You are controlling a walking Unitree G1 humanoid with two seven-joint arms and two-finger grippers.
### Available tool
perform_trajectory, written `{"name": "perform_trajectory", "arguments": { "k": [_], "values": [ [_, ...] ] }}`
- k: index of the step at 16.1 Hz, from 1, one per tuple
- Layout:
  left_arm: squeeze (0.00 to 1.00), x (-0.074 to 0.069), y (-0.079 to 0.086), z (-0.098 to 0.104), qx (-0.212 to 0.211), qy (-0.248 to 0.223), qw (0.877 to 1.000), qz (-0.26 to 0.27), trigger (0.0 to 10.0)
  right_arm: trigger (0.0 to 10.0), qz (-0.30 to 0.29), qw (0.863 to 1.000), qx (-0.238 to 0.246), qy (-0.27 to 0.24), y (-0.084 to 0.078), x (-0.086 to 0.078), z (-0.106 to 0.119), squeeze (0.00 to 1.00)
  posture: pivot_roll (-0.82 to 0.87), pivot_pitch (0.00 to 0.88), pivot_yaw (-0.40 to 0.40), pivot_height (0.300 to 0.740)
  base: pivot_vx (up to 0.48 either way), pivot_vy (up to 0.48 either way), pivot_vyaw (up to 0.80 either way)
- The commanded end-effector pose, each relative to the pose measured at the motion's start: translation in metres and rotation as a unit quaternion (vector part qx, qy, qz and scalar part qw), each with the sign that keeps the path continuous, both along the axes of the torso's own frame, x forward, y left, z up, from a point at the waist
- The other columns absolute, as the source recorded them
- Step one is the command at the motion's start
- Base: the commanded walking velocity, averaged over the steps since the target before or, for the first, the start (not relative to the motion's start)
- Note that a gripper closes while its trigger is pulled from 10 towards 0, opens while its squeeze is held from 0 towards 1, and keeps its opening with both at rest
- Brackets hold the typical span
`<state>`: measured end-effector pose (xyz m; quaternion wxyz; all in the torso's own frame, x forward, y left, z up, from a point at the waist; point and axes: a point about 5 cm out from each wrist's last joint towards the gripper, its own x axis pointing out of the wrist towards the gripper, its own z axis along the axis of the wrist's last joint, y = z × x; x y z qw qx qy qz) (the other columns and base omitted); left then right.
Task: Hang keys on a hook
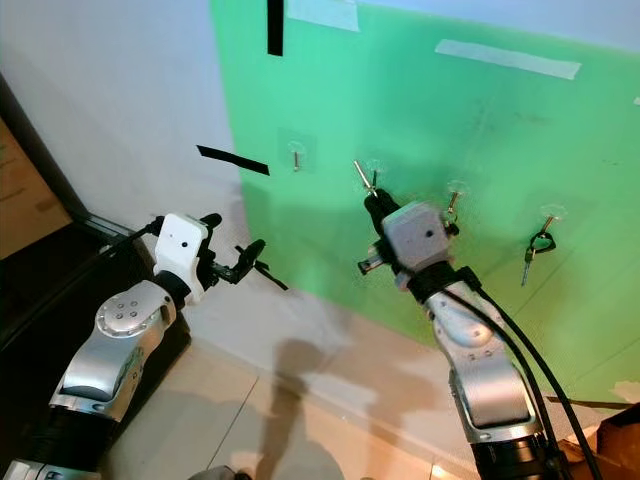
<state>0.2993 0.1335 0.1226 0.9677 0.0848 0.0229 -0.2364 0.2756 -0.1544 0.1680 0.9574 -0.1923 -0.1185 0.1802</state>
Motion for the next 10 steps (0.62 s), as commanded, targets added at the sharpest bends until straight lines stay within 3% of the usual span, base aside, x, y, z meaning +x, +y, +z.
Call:
{"name": "perform_trajectory", "arguments": {
  "k": [1, 2, 6, 10],
  "values": [
    [0.0, 0.0, 0.0, 0.0, 0.005, -0.003, 1.0, -0.004, 10.0, 10.0, -0.026, 0.998, -0.024, -0.048, -0.005, 0.004, 0.011, 0.0, -0.11, 0.0, 0.02, 0.74, 0.0, 0.0, 0.0],
    [0.0, 0.0, 0.0, 0.001, 0.004, -0.003, 1.0, -0.003, 10.0, 10.0, -0.039, 0.996, -0.053, -0.062, -0.009, 0.008, 0.012, 0.0, -0.11, 0.0, 0.022, 0.74, 0.0, 0.0, 0.0],
    [0.0, 0.001, 0.001, 0.001, 0.007, -0.005, 1.0, -0.001, 10.0, 10.0, -0.061, 0.989, -0.078, -0.107, -0.015, 0.013, 0.016, 0.0, -0.1, 0.0, 0.019, 0.74, 0.0, 0.0, 0.0],
    [0.0, 0.002, 0.001, 0.002, 0.008, -0.006, 1.0, -0.001, 10.0, 10.0, 0.044, 0.99, -0.122, -0.061, 0.006, 0.0, -0.011, 0.0, -0.1, 0.0, 0.02, 0.74, 0.0, 0.0, 0.0]
  ]
}}
